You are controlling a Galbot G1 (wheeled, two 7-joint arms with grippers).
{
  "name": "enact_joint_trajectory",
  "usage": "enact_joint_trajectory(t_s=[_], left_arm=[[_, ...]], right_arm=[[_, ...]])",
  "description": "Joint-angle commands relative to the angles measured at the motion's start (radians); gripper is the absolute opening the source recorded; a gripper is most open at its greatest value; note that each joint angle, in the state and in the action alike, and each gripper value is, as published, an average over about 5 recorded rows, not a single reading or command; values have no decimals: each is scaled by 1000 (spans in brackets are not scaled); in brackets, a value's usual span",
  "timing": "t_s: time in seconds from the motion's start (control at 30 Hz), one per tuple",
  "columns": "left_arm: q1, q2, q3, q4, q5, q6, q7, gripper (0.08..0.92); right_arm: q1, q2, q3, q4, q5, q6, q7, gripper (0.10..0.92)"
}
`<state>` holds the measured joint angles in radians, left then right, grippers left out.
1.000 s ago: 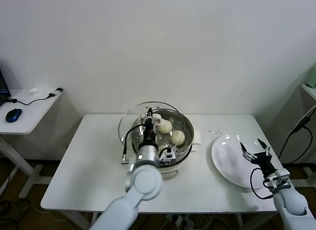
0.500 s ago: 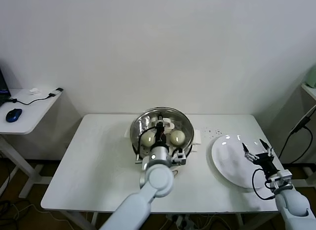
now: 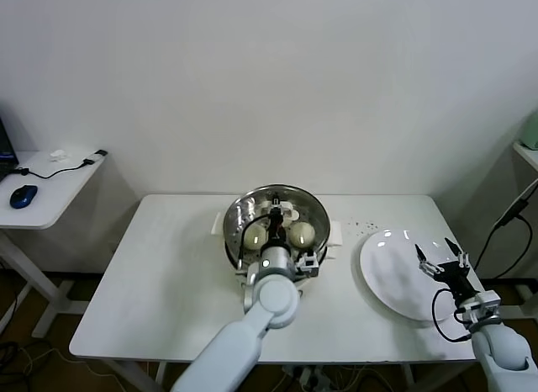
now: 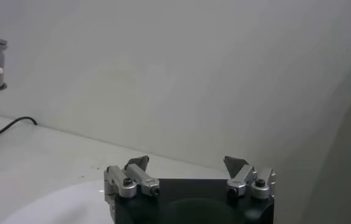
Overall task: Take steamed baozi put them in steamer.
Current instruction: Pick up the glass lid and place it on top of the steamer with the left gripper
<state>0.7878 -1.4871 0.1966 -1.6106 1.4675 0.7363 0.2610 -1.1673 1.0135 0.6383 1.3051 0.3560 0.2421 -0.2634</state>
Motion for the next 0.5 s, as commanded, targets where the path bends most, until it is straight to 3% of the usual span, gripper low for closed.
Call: enact_joint_trajectory(t_s=[0.03,0.5], left_arm=[[-3,-4,-3,33,-7,48,-10,149],[25,10,-8,5,-6,38,-9,149]], right_arm=[[4,4,3,-6,-4,3,-2,823],[9,13,6,-16,-15,7,-7,823]])
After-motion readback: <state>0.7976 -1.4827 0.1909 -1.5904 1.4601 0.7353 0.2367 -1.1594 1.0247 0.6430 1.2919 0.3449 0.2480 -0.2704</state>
